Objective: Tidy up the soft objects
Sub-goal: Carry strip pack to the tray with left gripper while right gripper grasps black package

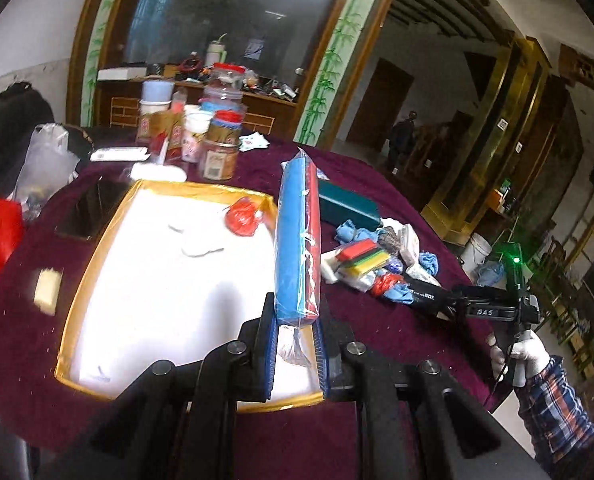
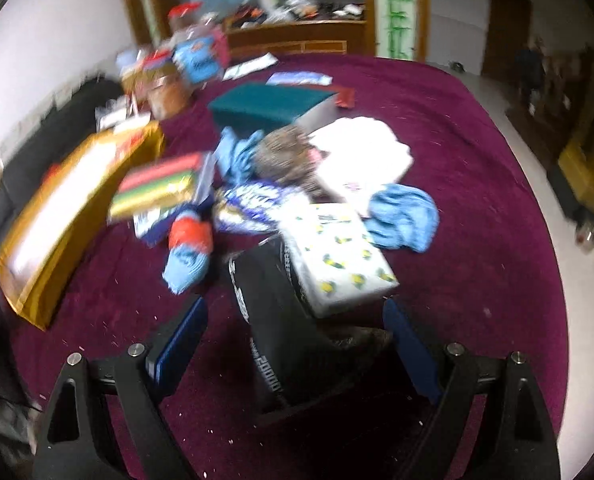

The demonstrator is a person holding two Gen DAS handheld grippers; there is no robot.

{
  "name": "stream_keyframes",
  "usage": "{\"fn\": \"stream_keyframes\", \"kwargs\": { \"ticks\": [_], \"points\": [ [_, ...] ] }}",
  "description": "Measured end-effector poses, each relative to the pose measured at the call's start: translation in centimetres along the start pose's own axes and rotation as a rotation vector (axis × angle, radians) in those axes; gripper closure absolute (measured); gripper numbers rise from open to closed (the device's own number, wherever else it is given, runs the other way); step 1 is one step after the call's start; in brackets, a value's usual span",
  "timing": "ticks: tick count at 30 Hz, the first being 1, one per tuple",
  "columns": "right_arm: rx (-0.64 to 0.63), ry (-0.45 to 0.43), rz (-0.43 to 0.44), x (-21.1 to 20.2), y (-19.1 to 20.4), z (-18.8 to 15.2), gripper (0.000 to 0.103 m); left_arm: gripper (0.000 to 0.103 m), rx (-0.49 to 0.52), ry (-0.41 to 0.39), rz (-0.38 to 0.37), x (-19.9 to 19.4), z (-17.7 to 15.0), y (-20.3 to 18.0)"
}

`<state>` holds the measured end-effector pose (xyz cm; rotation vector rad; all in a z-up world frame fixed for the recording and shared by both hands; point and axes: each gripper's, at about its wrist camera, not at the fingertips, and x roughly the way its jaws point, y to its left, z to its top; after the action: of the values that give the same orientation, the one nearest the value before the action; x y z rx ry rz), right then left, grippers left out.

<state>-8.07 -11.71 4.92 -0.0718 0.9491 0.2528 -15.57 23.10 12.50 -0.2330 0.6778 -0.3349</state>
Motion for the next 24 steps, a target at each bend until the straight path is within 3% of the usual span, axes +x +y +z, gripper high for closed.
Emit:
{"fn": "stream_keyframes", "kwargs": {
  "ticks": [1, 3, 7, 13, 14, 15, 17, 24],
  "points": [
    [-0.035, 0.025, -0.013, 0.7, 1.0, 0.2, 0.018, 0.087, -0.009, 0.002, 0.001, 0.0, -0.2, 0.3],
    [-0.072, 0.074, -0.029, 1.6, 2.1, 0.0, 0.048, 0.087, -0.026, 0.005, 0.005, -0.3, -0.7, 1.0],
    [-0.184, 0.146, -0.061, 2.6, 5.4, -1.3, 0.050, 0.087, -0.048, 0.005, 0.017, -0.9, -1.5, 2.1],
    [-0.143, 0.097, -0.124, 2.6, 6.1, -0.1, 0.050, 0.087, -0.081, 0.015, 0.031, -0.6, -2.0, 3.5],
    [-0.132, 0.110, -0.123, 3.0, 6.0, -0.1, 0.064, 0.087, -0.088, 0.019, 0.032, -0.5, -2.1, 3.6],
    [-0.126, 0.118, -0.124, 3.2, 5.9, -0.2, 0.069, 0.087, -0.090, 0.021, 0.032, -0.5, -2.2, 3.8],
    [-0.105, 0.101, -0.111, 2.4, 5.5, -0.4, 0.073, 0.087, -0.095, 0.024, 0.036, -0.4, -2.3, 4.0],
    [0.017, -0.030, -0.043, -4.3, 3.8, 0.6, 0.073, 0.087, -0.134, 0.053, 0.087, 0.1, -1.5, 6.6]
  ]
}}
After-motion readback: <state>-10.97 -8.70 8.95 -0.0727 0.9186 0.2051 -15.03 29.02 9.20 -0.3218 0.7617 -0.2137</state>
